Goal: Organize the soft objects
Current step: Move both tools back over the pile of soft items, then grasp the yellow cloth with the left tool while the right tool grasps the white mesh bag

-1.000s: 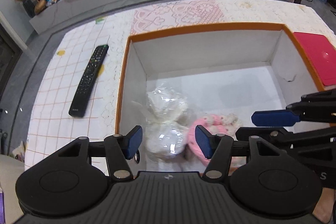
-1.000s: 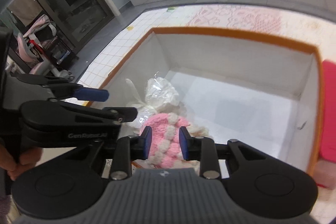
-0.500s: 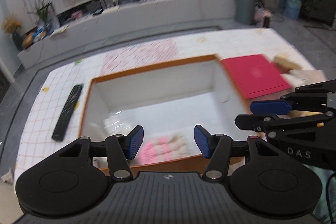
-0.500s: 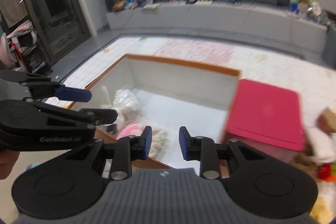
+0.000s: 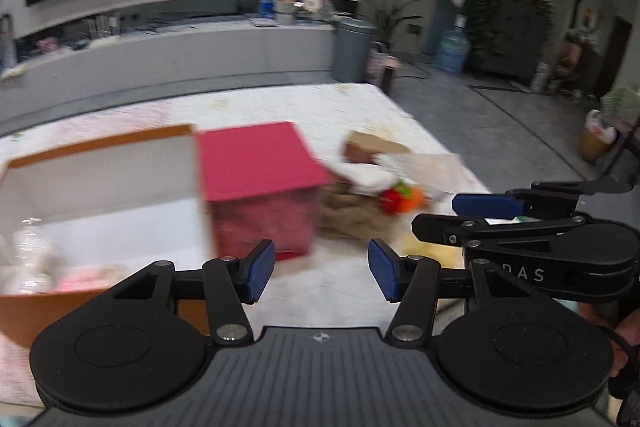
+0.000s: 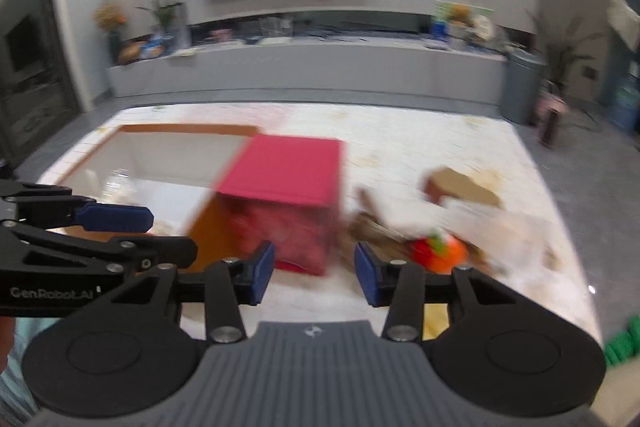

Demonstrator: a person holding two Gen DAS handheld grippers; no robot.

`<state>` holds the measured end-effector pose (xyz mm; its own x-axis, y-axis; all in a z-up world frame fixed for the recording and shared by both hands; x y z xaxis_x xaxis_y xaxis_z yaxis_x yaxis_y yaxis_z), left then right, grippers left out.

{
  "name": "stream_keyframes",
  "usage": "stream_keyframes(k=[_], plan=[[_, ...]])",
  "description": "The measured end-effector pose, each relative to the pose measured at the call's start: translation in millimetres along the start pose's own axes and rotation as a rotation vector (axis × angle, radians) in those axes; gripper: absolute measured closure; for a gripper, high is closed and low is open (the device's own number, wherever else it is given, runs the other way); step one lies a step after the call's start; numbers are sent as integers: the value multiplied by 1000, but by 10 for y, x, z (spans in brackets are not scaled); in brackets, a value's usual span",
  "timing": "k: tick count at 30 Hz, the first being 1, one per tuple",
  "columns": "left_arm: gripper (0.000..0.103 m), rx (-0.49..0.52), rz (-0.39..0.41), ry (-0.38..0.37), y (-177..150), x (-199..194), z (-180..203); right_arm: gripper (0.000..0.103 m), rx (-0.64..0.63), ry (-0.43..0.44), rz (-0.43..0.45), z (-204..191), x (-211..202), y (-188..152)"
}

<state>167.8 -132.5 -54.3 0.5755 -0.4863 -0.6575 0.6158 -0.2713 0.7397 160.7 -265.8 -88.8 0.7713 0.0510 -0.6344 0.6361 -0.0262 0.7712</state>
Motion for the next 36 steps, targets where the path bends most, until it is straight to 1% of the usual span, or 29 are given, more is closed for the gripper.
stream_keyframes(k=[3,7,10,13,15,18,20,21,22,24,26,30,32,33,34,35,36], plan=[[39,24,-20,-48,-43,225,254,58,47,-52,-24,315,-62,-165],[39,57,-44,-101,-123,478,580,58,93,-144,-57,719,-139,-338],[38,87,-67,-155,-173,662,835,58,123,-176,-75,982,-153,-452],[35,121,-90,-174,-225,882,1019,58,143,-199,-92,1192,-105,-520],[35,140,-124,-180,-279,1050,1111,58,150,-223,-110,1302,-59,-560],[34,158,-176,-181,-325,1287,1227,58,156,-258,-136,1425,36,-633],[33,160,-204,-163,-346,1413,1252,61,167,-258,-153,1492,82,-703],[30,153,-216,-151,-360,1468,1242,61,170,-272,-165,1532,102,-732],[29,142,-228,-144,-381,1510,1230,59,178,-270,-170,1559,125,-744],[28,115,-256,-150,-427,1623,1218,54,203,-229,-167,1585,143,-749],[28,104,-274,-146,-466,1718,1227,54,216,-212,-171,1615,169,-752],[27,118,-269,-90,-494,1882,1223,54,222,-209,-177,1665,216,-745],[29,113,-276,-76,-499,1939,1211,54,222,-191,-186,1665,244,-751],[31,109,-285,-74,-509,1963,1202,54,219,-189,-190,1672,259,-752],[36,107,-298,-71,-519,1985,1198,54,215,-191,-192,1682,273,-751],[37,112,-293,-64,-519,1985,1195,54,211,-195,-195,1699,288,-743],[41,123,-288,-58,-517,1981,1199,54,209,-200,-197,1713,304,-739]])
Point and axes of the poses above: each gripper's, at about its wrist camera, not at the fingertips, and x roughly the way its jaws point, z to its right, y to its top, the point moved 8 cm from there along x, roughly the way its jaws point, and after that the axes turned 1 degree about -x, right-handed, at the moved point
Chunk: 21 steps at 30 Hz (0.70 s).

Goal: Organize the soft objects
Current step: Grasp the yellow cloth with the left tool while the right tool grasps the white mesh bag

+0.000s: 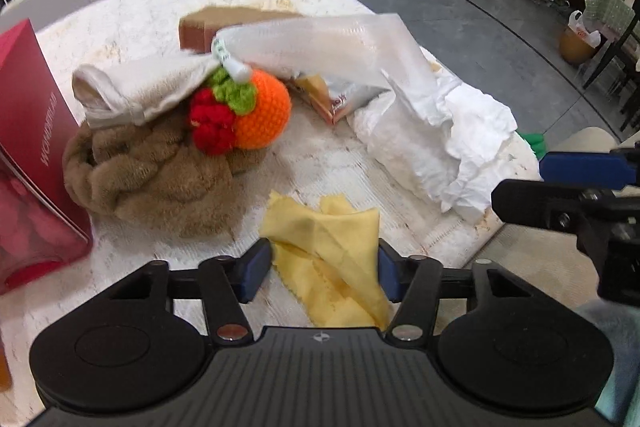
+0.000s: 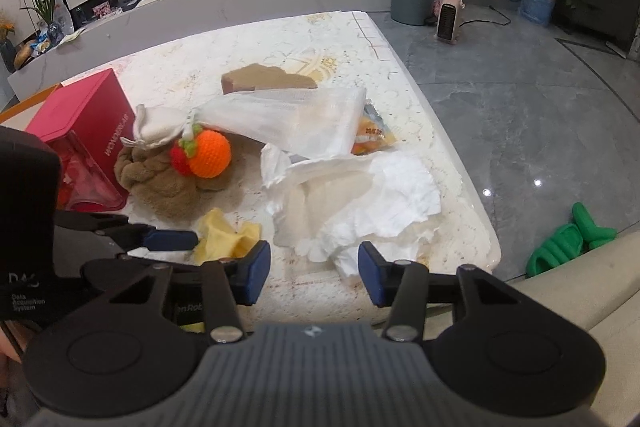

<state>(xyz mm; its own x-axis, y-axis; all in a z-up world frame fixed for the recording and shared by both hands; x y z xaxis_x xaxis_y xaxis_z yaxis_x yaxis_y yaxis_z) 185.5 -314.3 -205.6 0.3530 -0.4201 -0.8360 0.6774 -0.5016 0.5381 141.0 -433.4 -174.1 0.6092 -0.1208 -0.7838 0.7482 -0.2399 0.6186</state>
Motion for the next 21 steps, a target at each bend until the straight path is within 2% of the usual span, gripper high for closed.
stream_keyframes(k=[6,9,11,12,14,18,21], plan=[[71,13,8,25,18,2,-11,54,-41,-15,-7,1,93,81],[96,-12,6,18,48,-14,-61,54,-73,-23,1,-20,110,126],[96,-42,10,-8,89,-58,-98,51,-101,-21,20,-48,106,183],[96,-52,19,-10,113,-105,-125,43,-115,-15,35,-69,97,219],[96,-69,36,-17,168,-207,-169,37,-145,7,67,-132,83,311],[96,-66,61,-3,268,-408,-238,34,-226,55,89,-299,138,500],[96,-63,71,13,305,-499,-282,34,-279,55,79,-367,292,644]])
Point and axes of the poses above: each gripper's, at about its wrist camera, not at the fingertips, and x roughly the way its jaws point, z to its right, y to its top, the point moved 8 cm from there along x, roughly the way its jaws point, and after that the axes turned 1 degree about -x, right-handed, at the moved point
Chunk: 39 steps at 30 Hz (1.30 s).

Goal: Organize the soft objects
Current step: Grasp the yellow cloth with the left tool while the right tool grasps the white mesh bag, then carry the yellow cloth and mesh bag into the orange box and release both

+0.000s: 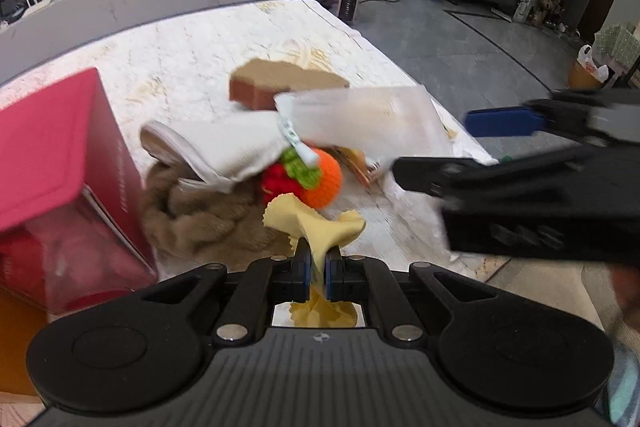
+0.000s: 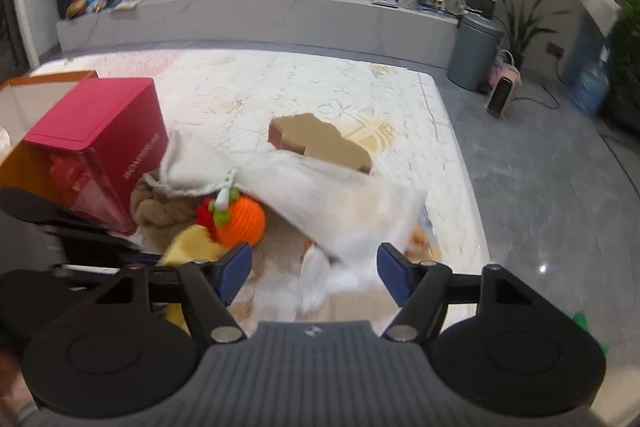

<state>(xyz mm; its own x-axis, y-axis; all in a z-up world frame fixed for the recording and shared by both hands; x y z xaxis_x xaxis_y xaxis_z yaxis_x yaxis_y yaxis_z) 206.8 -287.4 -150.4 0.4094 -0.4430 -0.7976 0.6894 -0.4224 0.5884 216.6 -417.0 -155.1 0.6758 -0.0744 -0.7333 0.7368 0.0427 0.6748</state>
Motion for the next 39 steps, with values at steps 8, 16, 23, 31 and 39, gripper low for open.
stream_keyframes(k=[8,16,23,31,39], plan=[[96,-10,6,-1,64,-19,-73,31,-109,-10,-97,-6,577,163],[96,-25,14,-2,73,-88,-138,76,-72,18,-167,23,836,178],[96,-25,44,-6,94,-234,-122,103,-41,40,-123,-25,645,272],[96,-41,110,4,115,-569,-169,103,-34,25,-21,-96,133,486],[96,-82,190,31,94,-977,-365,103,3,104,76,-335,-377,693]])
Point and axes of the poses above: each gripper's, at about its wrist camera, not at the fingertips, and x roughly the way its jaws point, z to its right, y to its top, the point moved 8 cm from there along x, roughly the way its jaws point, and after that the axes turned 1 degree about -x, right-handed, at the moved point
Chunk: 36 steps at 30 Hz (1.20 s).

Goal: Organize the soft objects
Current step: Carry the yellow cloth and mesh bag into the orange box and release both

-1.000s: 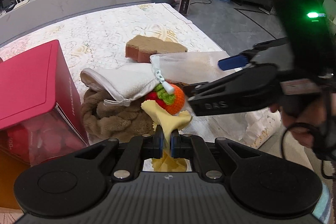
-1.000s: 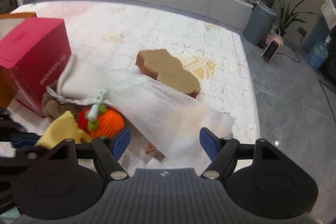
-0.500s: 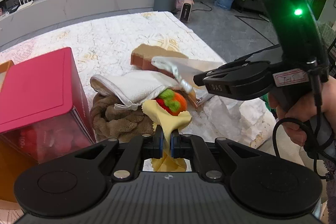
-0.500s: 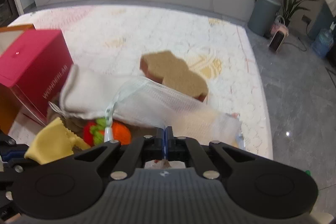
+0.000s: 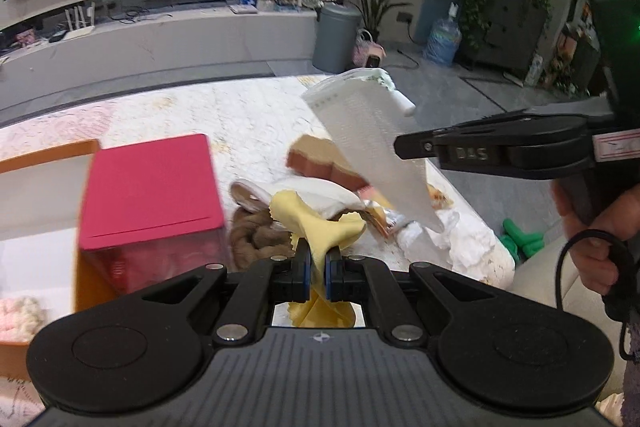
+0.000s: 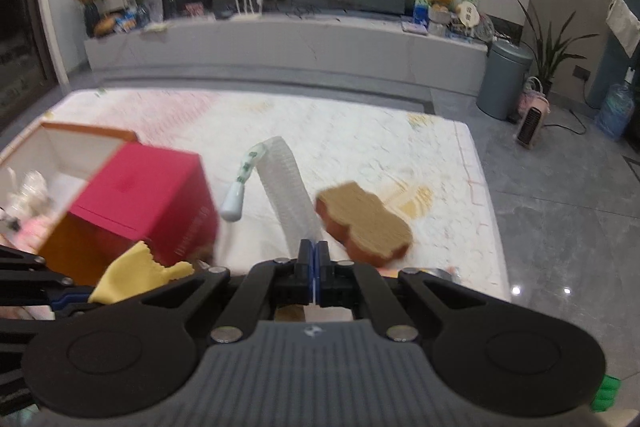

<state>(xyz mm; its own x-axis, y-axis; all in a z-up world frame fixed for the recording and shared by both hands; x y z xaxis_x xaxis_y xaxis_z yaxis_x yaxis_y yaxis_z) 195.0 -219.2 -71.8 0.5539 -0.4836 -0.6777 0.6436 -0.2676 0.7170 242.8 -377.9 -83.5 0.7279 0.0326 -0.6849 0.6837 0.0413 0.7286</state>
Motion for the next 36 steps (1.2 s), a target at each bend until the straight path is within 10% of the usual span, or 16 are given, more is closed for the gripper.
stream_keyframes(k=[20,29,36], plan=[[96,-79,163,139,262,-1053,-1114,103,-20,275,117,-1480,-693,301],[96,-123,140,206,345,-1167,-1786,103,-14,377,98,-2205,-398,507],[96,-259,67,107,213,-768,-2241,103,3,358,-10,-2578,204,538]])
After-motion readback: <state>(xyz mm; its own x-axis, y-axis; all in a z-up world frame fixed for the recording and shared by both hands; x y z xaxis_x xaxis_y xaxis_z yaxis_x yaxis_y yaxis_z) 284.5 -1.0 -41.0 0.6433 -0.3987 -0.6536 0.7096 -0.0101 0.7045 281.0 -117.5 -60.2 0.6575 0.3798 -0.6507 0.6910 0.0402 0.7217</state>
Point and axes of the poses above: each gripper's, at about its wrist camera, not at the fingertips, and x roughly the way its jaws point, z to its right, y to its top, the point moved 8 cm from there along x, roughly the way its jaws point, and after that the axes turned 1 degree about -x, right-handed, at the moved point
